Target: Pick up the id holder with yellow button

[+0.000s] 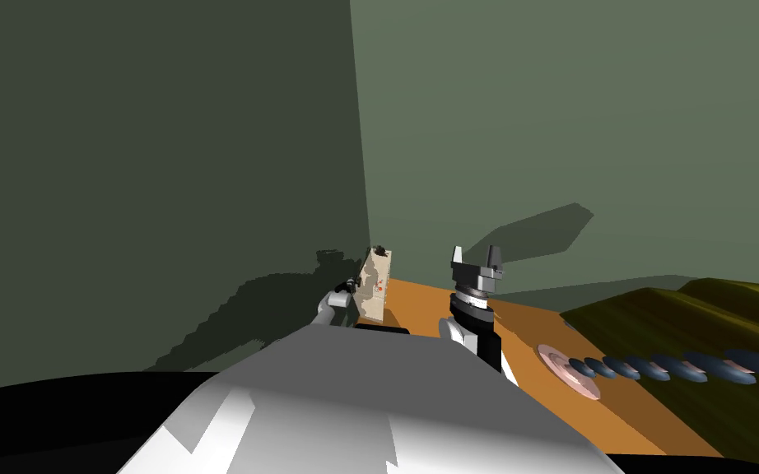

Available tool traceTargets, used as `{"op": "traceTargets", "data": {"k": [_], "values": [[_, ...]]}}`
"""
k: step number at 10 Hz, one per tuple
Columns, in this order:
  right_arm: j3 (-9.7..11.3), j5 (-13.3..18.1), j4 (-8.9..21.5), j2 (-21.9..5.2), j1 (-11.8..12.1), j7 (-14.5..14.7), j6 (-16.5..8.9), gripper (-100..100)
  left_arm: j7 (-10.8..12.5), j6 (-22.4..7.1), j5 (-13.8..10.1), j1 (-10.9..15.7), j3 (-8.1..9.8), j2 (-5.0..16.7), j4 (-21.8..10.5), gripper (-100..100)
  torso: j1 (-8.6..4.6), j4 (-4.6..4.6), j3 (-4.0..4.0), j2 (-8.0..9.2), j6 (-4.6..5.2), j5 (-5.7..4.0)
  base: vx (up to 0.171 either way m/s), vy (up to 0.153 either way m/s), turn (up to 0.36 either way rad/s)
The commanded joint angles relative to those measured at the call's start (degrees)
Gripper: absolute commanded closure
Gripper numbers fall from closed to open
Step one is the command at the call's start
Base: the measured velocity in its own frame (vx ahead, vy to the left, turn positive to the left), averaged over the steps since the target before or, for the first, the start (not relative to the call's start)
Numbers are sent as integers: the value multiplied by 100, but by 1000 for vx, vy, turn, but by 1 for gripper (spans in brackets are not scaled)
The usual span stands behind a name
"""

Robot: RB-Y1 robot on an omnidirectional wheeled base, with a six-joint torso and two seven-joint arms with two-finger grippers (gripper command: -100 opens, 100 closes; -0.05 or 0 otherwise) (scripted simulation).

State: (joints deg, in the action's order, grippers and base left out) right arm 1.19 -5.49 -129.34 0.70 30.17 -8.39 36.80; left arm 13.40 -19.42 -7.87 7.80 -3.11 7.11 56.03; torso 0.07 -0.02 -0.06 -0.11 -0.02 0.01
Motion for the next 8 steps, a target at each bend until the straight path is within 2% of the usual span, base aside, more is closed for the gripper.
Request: {"op": "traceTargets", "data": {"k": [1,2,3,5,6,7,8], "values": [[0,0,0,0,0,0,0,0,0,0,0,0,0,0,0,-100,0,0,0,0,0,0,10,8,6],[0,0,0,0,0,0,0,0,4,-9,-2,11,2,2,-17,0,-4,1,3,5,0,0,0,0,0],[0,0,0,0,0,0,0,0,-31,165,13,4,26,-43,-184,-100,-6,2,5,9,0,-1,37,5,-12],[0,0,0,0,0,0,0,0,-66,338,27,-2,50,-87,-354,-100,-6,-2,-7,-12,1,-1,80,8,-9],[0,0,0,0,1,0,0,0,-51,275,34,2,47,-82,-307,-100,-4,-4,-10,-18,0,-1,36,7,-1],[0,0,0,0,0,0,0,0,-55,298,35,3,49,-84,-317,100,-5,-2,-4,-6,0,-1,6,1,0],[0,0,0,0,0,0,0,0,-55,296,35,3,49,-84,-316,100,-7,0,2,4,0,-1,-5,-5,-5]]}}
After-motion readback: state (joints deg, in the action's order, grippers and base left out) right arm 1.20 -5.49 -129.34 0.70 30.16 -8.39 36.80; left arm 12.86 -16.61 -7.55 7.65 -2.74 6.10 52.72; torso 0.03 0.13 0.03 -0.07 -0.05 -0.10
